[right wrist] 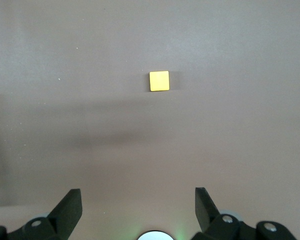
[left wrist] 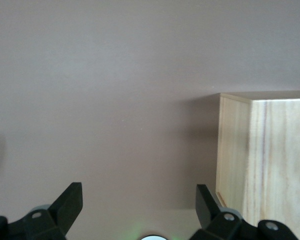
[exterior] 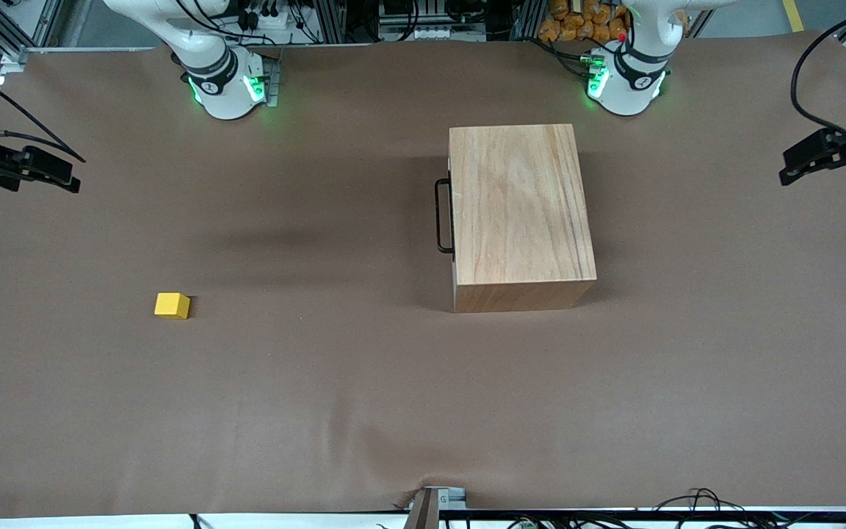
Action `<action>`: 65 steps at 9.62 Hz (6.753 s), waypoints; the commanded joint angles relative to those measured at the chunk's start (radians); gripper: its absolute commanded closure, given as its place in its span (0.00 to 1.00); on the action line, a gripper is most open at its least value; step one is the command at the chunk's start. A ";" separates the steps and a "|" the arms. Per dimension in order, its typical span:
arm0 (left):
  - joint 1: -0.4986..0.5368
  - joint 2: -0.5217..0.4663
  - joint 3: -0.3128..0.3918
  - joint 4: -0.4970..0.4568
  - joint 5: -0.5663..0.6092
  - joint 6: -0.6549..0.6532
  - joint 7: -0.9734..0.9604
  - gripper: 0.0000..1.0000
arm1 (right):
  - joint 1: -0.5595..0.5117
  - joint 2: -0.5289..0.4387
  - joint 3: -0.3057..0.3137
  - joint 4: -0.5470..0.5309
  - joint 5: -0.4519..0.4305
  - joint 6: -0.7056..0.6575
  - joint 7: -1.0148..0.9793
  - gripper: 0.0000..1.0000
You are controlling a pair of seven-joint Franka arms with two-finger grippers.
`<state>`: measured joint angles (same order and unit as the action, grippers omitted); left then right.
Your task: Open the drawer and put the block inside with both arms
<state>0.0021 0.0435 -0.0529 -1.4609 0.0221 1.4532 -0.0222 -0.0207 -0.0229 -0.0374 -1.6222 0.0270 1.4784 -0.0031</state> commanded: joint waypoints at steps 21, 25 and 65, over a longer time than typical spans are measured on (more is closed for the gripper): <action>-1.019 0.748 0.159 0.447 0.071 0.228 -0.877 0.00 | 0.031 -0.098 0.022 -0.519 0.008 0.503 0.005 0.00; -1.038 0.771 0.157 0.445 0.032 0.124 -0.958 0.00 | 0.038 -0.080 0.020 -0.536 0.004 0.531 0.003 0.00; -1.061 0.858 0.148 0.447 -0.040 0.516 -1.127 0.00 | -0.036 0.509 -0.010 -0.617 -0.009 1.429 -0.248 0.81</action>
<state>-1.0453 0.8816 0.0941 -1.0484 0.0012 1.9514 -1.1212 -0.0370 0.4730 -0.0553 -2.2349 0.0202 2.8455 -0.1695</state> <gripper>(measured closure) 0.000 0.348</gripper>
